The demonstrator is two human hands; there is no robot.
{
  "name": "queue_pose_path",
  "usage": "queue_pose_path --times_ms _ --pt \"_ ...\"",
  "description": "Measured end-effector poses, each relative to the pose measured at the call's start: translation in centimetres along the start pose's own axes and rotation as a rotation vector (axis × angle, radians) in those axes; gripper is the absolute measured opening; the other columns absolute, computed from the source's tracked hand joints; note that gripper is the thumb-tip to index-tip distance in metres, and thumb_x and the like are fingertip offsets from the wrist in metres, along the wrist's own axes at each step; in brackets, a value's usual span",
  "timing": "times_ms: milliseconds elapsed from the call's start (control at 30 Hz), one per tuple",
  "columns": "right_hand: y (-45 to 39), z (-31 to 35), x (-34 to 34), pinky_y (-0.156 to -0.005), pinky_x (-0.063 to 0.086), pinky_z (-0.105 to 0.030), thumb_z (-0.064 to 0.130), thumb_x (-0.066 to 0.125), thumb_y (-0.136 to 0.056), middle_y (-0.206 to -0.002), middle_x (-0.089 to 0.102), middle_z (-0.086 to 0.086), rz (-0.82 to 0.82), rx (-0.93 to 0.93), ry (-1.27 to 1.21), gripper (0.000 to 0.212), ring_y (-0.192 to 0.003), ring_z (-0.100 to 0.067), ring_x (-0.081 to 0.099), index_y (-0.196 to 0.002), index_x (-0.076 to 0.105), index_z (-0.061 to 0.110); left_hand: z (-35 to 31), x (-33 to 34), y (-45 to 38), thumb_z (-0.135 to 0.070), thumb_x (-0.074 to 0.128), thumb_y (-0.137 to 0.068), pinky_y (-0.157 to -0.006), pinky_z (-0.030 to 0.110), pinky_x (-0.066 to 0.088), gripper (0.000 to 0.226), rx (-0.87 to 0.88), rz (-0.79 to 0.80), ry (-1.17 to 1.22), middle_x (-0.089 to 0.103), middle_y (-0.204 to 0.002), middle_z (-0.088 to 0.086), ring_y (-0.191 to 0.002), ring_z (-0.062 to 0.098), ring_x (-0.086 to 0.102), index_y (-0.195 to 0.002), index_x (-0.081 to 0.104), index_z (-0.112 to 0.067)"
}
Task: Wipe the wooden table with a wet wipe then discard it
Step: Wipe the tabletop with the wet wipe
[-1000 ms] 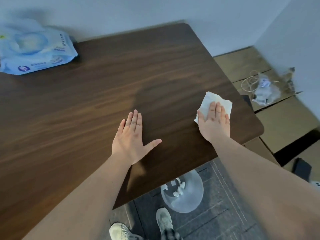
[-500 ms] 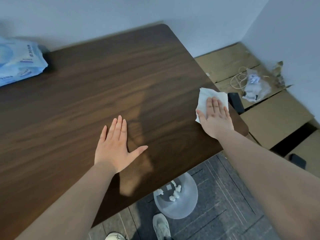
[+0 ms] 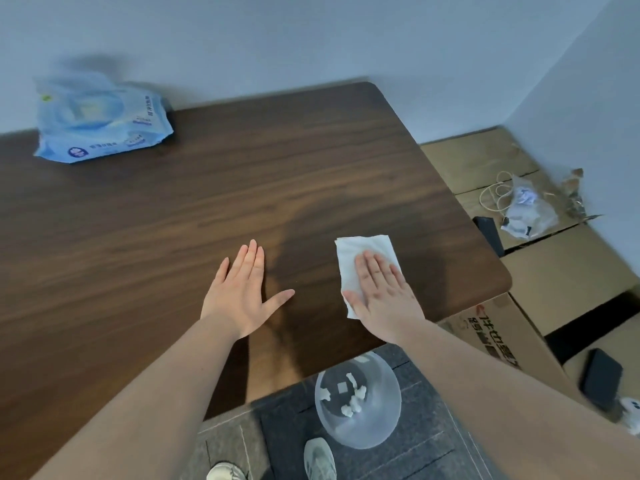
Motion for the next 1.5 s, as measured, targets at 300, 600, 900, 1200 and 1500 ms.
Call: queue_pose_path --times_ms 300,600,900,1200,1500 --pt "-0.9 23.0 1.4 -0.114 -0.020 -0.035 0.060 -0.007 -0.086 -0.156 -0.025 -0.001 0.066 -0.456 0.041 0.066 -0.140 -0.015 -0.029 -0.136 -0.031 0.022 19.1 1.6 15.0 -0.075 0.005 -0.076 -0.119 0.036 0.001 0.097 -0.454 -0.004 0.047 -0.012 -0.159 0.001 -0.146 0.015 -0.011 -0.150 -0.007 -0.013" --pt "-0.2 44.1 4.2 -0.109 -0.023 -0.033 0.056 0.006 -0.096 -0.157 -0.024 0.000 0.086 -0.729 0.149 0.068 -0.141 -0.015 -0.027 -0.148 -0.018 0.018 34.8 5.6 31.2 -0.079 0.011 -0.074 -0.119 0.039 0.005 0.105 -0.822 -0.042 0.123 -0.008 -0.159 0.007 -0.147 0.019 -0.006 -0.149 -0.005 -0.009" --pt "0.7 61.3 7.6 -0.119 -0.008 -0.041 0.058 0.010 -0.095 -0.159 -0.015 -0.003 0.094 -0.851 0.118 0.072 -0.145 -0.020 -0.017 -0.150 -0.012 0.017 41.5 7.7 35.7 -0.092 0.006 -0.065 -0.119 0.040 0.001 0.123 -0.924 -0.098 0.200 -0.016 -0.158 0.013 -0.146 0.024 -0.012 -0.148 -0.011 -0.003" --pt "0.4 69.7 8.4 -0.117 -0.013 -0.037 0.056 0.012 -0.096 -0.160 -0.011 -0.005 0.067 -0.891 0.115 0.071 -0.146 -0.020 -0.014 -0.151 -0.006 0.016 41.5 7.6 36.0 -0.096 0.025 -0.052 -0.117 0.034 -0.010 0.135 -0.869 -0.161 0.358 -0.022 -0.157 0.007 -0.143 0.017 -0.021 -0.146 -0.018 -0.010" --pt "0.6 68.4 7.8 -0.114 -0.014 -0.033 0.055 0.014 -0.097 -0.160 -0.012 -0.003 0.054 -0.934 0.138 0.069 -0.146 -0.017 -0.013 -0.151 -0.008 0.016 41.1 7.3 35.9 -0.091 0.034 -0.062 -0.115 0.032 -0.012 0.129 -0.874 -0.173 0.336 -0.020 -0.158 0.007 -0.144 0.017 -0.020 -0.147 -0.016 -0.008"
Point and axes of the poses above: each hand's wrist, its own y-axis away from the middle knuckle, its own x-axis out of the palm, z = x × y, the point moved 2 cm from there along -y, towards the middle knuckle
